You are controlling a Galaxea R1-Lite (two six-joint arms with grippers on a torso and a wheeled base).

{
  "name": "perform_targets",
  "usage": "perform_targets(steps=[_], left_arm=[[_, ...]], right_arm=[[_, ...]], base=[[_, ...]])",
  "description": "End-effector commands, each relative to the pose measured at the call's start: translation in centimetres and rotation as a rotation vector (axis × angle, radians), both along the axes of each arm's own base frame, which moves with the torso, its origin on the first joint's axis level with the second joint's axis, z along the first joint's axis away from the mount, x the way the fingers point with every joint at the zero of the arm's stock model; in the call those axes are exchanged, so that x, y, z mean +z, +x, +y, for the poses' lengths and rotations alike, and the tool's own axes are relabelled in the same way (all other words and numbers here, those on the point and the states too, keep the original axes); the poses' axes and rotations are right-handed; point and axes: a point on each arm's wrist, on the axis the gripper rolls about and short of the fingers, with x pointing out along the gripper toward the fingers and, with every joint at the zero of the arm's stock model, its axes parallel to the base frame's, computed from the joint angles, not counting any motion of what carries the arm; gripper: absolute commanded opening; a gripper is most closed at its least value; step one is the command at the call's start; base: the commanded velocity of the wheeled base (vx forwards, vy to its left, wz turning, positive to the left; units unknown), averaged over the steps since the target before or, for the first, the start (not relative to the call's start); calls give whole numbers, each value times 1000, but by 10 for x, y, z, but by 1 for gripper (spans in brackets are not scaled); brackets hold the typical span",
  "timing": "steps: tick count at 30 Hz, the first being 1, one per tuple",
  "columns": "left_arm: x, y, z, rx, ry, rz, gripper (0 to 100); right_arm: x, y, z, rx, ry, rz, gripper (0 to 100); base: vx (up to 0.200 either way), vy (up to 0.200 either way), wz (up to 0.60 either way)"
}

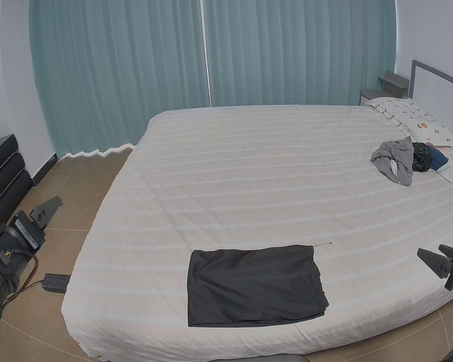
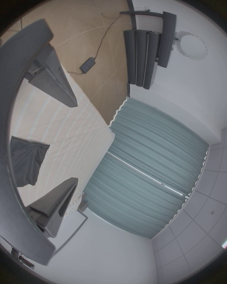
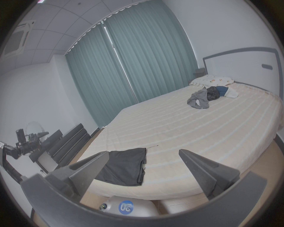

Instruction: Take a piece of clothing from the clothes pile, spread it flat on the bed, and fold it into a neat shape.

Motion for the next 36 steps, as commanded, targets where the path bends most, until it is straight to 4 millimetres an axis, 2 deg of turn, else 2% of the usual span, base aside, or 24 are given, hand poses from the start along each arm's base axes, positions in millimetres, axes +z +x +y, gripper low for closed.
perform_targets(steps=[1, 9, 11, 18, 20, 21, 27, 36], left_arm=[[8, -65, 20, 29, 63, -114, 100], [0, -108, 34, 135, 208, -135, 100], [-1, -112, 35, 149, 222, -140, 100], [-15, -149, 38, 258, 368, -161, 100], [-15, -151, 38, 262, 373, -162, 100], [-20, -160, 37, 278, 407, -168, 100], [-32, -174, 35, 338, 473, -161, 100], [-51, -180, 34, 339, 531, -176, 100]], right_arm=[[-2, -46, -6, 28, -86, -133, 100], [-4, -62, -8, 33, -124, -187, 100], [-5, -63, -8, 35, -130, -185, 100], [-13, -76, -10, 48, -188, -202, 100], [-13, -77, -10, 48, -189, -203, 100], [-15, -80, -10, 49, -200, -214, 100], [-18, -88, -11, 48, -206, -226, 100], [-25, -101, -13, 42, -205, -236, 100]], base=[[0, 0, 0], [0, 0, 0], [0, 0, 0], [0, 0, 0], [0, 0, 0], [0, 0, 0], [0, 0, 0], [0, 0, 0]])
